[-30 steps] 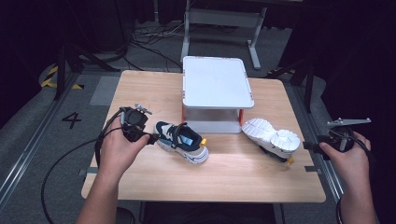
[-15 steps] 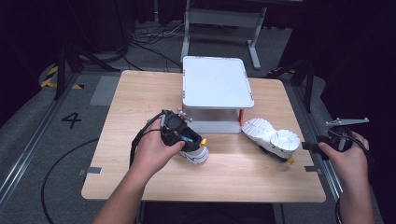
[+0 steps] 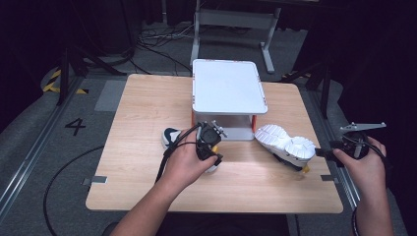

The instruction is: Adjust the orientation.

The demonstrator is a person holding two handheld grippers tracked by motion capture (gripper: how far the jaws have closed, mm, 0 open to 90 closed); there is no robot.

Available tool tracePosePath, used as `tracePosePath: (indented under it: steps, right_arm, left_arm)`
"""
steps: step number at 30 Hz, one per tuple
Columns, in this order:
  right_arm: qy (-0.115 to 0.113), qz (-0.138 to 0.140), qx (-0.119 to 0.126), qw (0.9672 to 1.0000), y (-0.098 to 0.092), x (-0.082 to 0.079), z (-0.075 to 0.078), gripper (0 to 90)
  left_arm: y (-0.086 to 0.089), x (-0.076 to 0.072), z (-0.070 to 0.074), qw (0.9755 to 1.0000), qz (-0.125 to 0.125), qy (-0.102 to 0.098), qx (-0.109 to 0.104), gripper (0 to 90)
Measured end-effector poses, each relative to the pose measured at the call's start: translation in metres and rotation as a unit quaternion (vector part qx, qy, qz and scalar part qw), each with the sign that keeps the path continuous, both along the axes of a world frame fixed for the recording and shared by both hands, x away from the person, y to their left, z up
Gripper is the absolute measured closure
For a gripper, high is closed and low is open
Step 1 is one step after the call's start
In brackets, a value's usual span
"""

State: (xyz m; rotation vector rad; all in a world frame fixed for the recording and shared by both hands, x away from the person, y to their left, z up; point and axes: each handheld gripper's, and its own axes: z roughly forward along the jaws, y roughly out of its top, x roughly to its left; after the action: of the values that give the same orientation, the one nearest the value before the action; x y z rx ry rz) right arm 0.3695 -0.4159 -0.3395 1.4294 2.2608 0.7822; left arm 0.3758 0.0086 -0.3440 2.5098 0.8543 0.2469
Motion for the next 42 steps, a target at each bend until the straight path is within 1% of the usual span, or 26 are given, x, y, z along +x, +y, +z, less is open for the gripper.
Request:
tracePosePath:
  steps: [1, 4, 7, 9, 10, 11, 12, 13, 15, 17, 18, 19, 21, 23, 26, 28, 29, 31, 34, 37, 38, 39, 41, 42]
  right_arm:
    - [0.001, 0.001, 0.000, 1.0000, 0.000, -0.001, 0.000, 29.4]
    - [0.004, 0.005, 0.000, 1.0000, 0.001, -0.001, 0.000, 29.4]
    - [0.003, 0.007, -0.001, 1.0000, 0.002, -0.002, -0.001, 29.4]
    - [0.005, 0.005, 0.000, 1.0000, 0.001, -0.003, -0.001, 29.4]
    - [0.004, 0.006, 0.000, 1.0000, 0.001, -0.003, -0.001, 29.4]
    - [0.003, 0.010, 0.000, 0.9999, 0.000, -0.004, -0.001, 29.4]
    - [0.003, 0.010, 0.002, 0.9999, 0.000, -0.005, -0.001, 29.4]
    - [0.002, 0.012, 0.004, 0.9999, 0.000, -0.006, -0.001, 29.4]
    - [0.002, 0.011, 0.006, 0.9999, -0.002, -0.009, -0.001, 29.4]
    - [0.001, 0.008, 0.006, 0.9999, -0.005, -0.012, 0.000, 29.6]
    - [-0.001, 0.006, 0.006, 1.0000, -0.006, -0.013, 0.000, 29.7]
    - [-0.002, 0.004, 0.007, 1.0000, -0.007, -0.015, 0.001, 29.9]
    - [-0.004, 0.002, 0.006, 1.0000, -0.009, -0.016, 0.002, 30.2]
    - [-0.007, 0.003, 0.007, 0.9999, -0.009, -0.017, 0.002, 30.5]
    - [-0.005, 0.005, 0.007, 1.0000, -0.008, -0.015, 0.001, 30.7]
    - [-0.004, 0.006, 0.006, 1.0000, -0.008, -0.014, 0.001, 30.7]
    - [-0.004, 0.006, 0.007, 0.9999, -0.007, -0.013, 0.000, 30.7]
    - [-0.005, 0.008, 0.006, 0.9999, -0.006, -0.012, 0.001, 30.7]
    - [-0.008, 0.012, 0.006, 0.9999, -0.004, -0.009, 0.002, 30.6]
    - [-0.010, 0.020, 0.007, 0.9997, 0.001, -0.003, 0.003, 30.5]
    - [-0.010, 0.020, 0.007, 0.9997, 0.001, -0.003, 0.003, 30.5]
    - [-0.010, 0.029, 0.006, 0.9995, 0.007, 0.002, 0.004, 30.3]
    - [-0.012, 0.040, 0.005, 0.9991, 0.013, 0.006, 0.004, 30.1]
    - [-0.012, 0.044, 0.005, 0.9990, 0.016, 0.008, 0.004, 29.9]
  left_arm:
    - [-0.004, 0.005, -0.003, 0.9999, -0.002, -0.006, 0.009, 43.2]
    - [-0.008, 0.011, -0.007, 0.9997, -0.003, -0.015, 0.017, 42.3]
    - [-0.014, 0.016, -0.012, 0.9996, -0.007, -0.013, 0.024, 42.7]
    - [-0.016, 0.017, -0.013, 0.9995, -0.007, -0.017, 0.026, 42.9]
    - [-0.016, 0.017, -0.013, 0.9995, -0.007, -0.017, 0.026, 45.2]
    - [-0.020, 0.018, -0.014, 0.9993, -0.020, -0.015, 0.027, 47.2]
    - [-0.021, 0.018, -0.014, 0.9991, -0.023, -0.015, 0.031, 49.1]
    - [-0.022, 0.018, -0.015, 0.9989, -0.027, -0.010, 0.035, 52.5]
    - [-0.024, 0.019, -0.017, 0.9985, -0.031, -0.011, 0.044, 55.9]
    - [-0.024, 0.021, -0.020, 0.9981, -0.030, -0.008, 0.053, 65.8]
    - [-0.024, 0.022, -0.020, 0.9976, -0.034, -0.012, 0.059, 71.8]
    - [-0.023, 0.022, -0.020, 0.9975, -0.035, -0.012, 0.061, 81.2]
    - [-0.022, 0.022, -0.020, 0.9972, -0.036, -0.014, 0.064, 87.6]
    - [-0.020, 0.022, -0.019, 0.9976, -0.035, -0.016, 0.058, 89.1]
    - [-0.020, 0.022, -0.019, 0.9976, -0.035, -0.018, 0.057, 89.5]
    - [-0.019, 0.022, -0.018, 0.9975, -0.039, -0.016, 0.057, 89.6]
    - [-0.018, 0.020, -0.018, 0.9975, -0.040, -0.016, 0.056, 89.6]
    - [-0.016, 0.016, -0.016, 0.9970, -0.046, -0.016, 0.059, 89.6]
    - [-0.008, 0.007, -0.010, 0.9965, -0.053, -0.012, 0.064, 89.6]
    - [0.003, -0.004, -0.004, 0.9964, -0.057, -0.003, 0.064, 89.5]
    - [0.003, -0.004, -0.004, 0.9964, -0.057, -0.003, 0.064, 89.5]
    - [0.013, -0.011, -0.001, 0.9965, -0.055, 0.003, 0.063, 89.4]
    - [0.023, -0.017, 0.001, 0.9966, -0.051, 0.009, 0.063, 89.4]
    - [0.030, -0.022, 0.001, 0.9964, -0.047, 0.017, 0.068, 89.4]
